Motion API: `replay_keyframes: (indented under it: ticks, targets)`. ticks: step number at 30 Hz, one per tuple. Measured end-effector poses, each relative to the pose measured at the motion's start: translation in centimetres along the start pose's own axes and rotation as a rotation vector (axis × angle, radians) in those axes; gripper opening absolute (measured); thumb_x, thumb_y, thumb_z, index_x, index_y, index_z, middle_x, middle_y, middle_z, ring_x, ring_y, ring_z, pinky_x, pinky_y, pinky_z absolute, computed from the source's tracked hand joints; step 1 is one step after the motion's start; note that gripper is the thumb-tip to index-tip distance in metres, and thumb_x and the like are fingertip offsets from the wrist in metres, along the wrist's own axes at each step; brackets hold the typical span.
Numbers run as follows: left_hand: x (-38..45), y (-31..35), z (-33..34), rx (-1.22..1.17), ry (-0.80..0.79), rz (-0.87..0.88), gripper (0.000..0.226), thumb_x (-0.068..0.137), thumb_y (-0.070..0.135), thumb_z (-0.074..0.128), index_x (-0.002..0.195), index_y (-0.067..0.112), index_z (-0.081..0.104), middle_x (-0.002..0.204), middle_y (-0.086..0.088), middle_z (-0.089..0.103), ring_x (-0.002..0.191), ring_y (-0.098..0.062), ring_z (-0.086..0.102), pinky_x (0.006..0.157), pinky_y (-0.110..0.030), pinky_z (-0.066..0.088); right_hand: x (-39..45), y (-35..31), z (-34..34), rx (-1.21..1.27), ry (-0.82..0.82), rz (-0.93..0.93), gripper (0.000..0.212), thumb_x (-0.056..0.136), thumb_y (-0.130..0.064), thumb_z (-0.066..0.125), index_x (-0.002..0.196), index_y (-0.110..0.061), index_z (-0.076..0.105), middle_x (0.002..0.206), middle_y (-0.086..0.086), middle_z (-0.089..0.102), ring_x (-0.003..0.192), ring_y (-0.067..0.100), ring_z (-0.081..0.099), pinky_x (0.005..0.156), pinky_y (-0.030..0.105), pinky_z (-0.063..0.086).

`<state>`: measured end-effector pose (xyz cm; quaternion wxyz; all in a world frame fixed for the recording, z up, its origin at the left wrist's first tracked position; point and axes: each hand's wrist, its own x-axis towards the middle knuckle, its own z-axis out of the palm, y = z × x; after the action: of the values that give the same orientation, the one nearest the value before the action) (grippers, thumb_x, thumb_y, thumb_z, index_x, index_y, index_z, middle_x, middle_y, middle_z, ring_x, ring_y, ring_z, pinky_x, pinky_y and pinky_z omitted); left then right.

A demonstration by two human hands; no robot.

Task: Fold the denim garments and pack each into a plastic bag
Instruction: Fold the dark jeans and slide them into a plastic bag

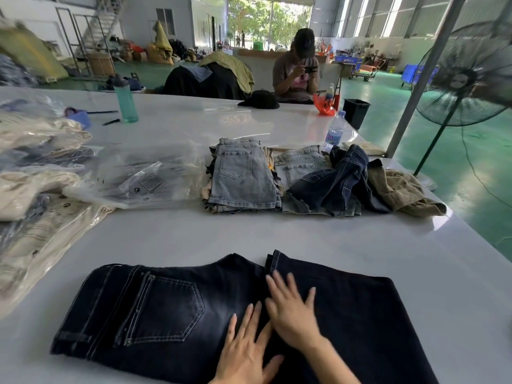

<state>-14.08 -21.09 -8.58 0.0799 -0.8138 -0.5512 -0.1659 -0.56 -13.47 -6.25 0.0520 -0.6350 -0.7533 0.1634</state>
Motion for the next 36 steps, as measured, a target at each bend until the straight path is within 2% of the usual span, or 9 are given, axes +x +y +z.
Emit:
replay_keyframes:
  ticks: [3,6,8,11,14,21,26,31,36]
  targets:
    - [0.5,-2.3,-2.9,-0.156,0.071,-0.019,0.05,0.053,0.056,0.081,0.094,0.028,0.076,0.103,0.008,0.072,0.102,-0.004,0.065,0.093,-0.025,0.044,-0.4,-1.5,2.2,-0.049,0.02,-0.001,0.055,0.1,-0.041,0.017,0.146,-0.043,-0.013,0.154,-0.018,-0.021,0.135,0.008,-0.032,0.11,0.052,-0.02]
    - [0.6,-8.8,-6.4,-0.254,0.432,-0.26,0.013,0.078,0.009,0.071,0.091,0.009,0.075,0.093,-0.003,0.073,0.087,-0.018,0.07,0.083,-0.032,0.053,-0.6,-1.1,2.2,-0.097,0.06,0.011,0.055,0.1,-0.044,0.012,0.139,-0.038,-0.026,0.148,-0.02,-0.027,0.133,0.01,-0.034,0.111,0.052,-0.019]
    - [-0.8,-15.2,-8.6,-0.161,0.524,-0.578,0.025,0.077,-0.012,0.065,0.099,-0.001,0.069,0.097,-0.016,0.07,0.089,-0.035,0.067,0.079,-0.045,0.053,-0.6,-1.4,2.3,-0.082,0.052,0.016,0.055,0.1,-0.044,0.012,0.138,-0.037,-0.026,0.147,-0.02,-0.027,0.134,0.008,-0.033,0.112,0.052,-0.017]
    - [-3.0,-20.6,-9.4,-0.067,0.163,-0.987,0.049,0.087,0.03,0.064,0.129,0.008,0.051,0.125,-0.021,0.057,0.112,-0.043,0.052,0.087,-0.052,0.044,-0.7,-1.5,2.2,-0.067,0.058,0.027,0.055,0.1,-0.043,0.013,0.138,-0.037,-0.026,0.147,-0.02,-0.026,0.135,0.006,-0.031,0.114,0.052,-0.014]
    - [-4.8,-20.5,-6.3,0.008,-0.324,-0.951,0.074,0.087,0.071,0.025,0.151,0.035,0.01,0.159,-0.014,0.006,0.144,-0.036,0.01,0.113,-0.051,0.015,-0.8,-1.4,2.4,-0.064,0.08,0.033,0.055,0.1,-0.042,0.013,0.141,-0.035,-0.023,0.152,-0.02,-0.021,0.136,0.006,-0.029,0.116,0.052,-0.011]
    - [-5.6,-19.2,-6.4,0.063,-0.315,-1.032,0.1,0.076,0.085,0.024,0.151,0.027,-0.007,0.159,-0.012,-0.008,0.145,-0.034,-0.009,0.111,-0.061,0.004,-1.8,-8.6,3.5,-0.015,0.092,-0.188,0.057,0.101,-0.043,0.018,0.153,-0.026,0.001,0.151,-0.015,-0.025,0.136,0.014,-0.034,0.114,0.05,-0.015]
    - [-6.0,-17.0,-7.0,-0.206,0.027,-1.339,0.121,0.064,0.063,0.074,0.151,0.013,0.007,0.157,-0.018,-0.004,0.145,-0.034,-0.003,0.108,-0.062,0.017,-2.1,-17.9,5.3,-0.109,0.04,-0.711,0.054,0.098,-0.044,0.025,0.15,-0.034,0.018,0.158,-0.019,0.005,0.144,0.011,-0.012,0.103,0.061,-0.029]
    - [-6.3,-16.6,-6.4,-0.607,0.748,-1.484,0.108,0.062,0.004,0.086,0.144,-0.001,0.017,0.152,-0.027,0.006,0.142,-0.037,0.008,0.114,-0.047,0.018,-1.1,-17.5,7.0,-0.059,-0.123,-0.622,0.056,0.1,-0.047,0.016,0.152,-0.032,0.005,0.157,-0.021,-0.004,0.144,0.006,-0.017,0.107,0.045,-0.03]
    - [-5.8,-16.9,-7.5,-0.925,0.95,-1.852,0.091,0.063,0.024,0.088,0.134,-0.002,0.037,0.139,-0.023,0.038,0.124,-0.033,0.046,0.1,-0.043,0.043,-1.1,-17.8,7.6,-0.046,-0.134,-0.607,0.056,0.098,-0.048,0.013,0.152,-0.033,0.004,0.157,-0.021,-0.006,0.141,0.004,-0.021,0.11,0.046,-0.026]
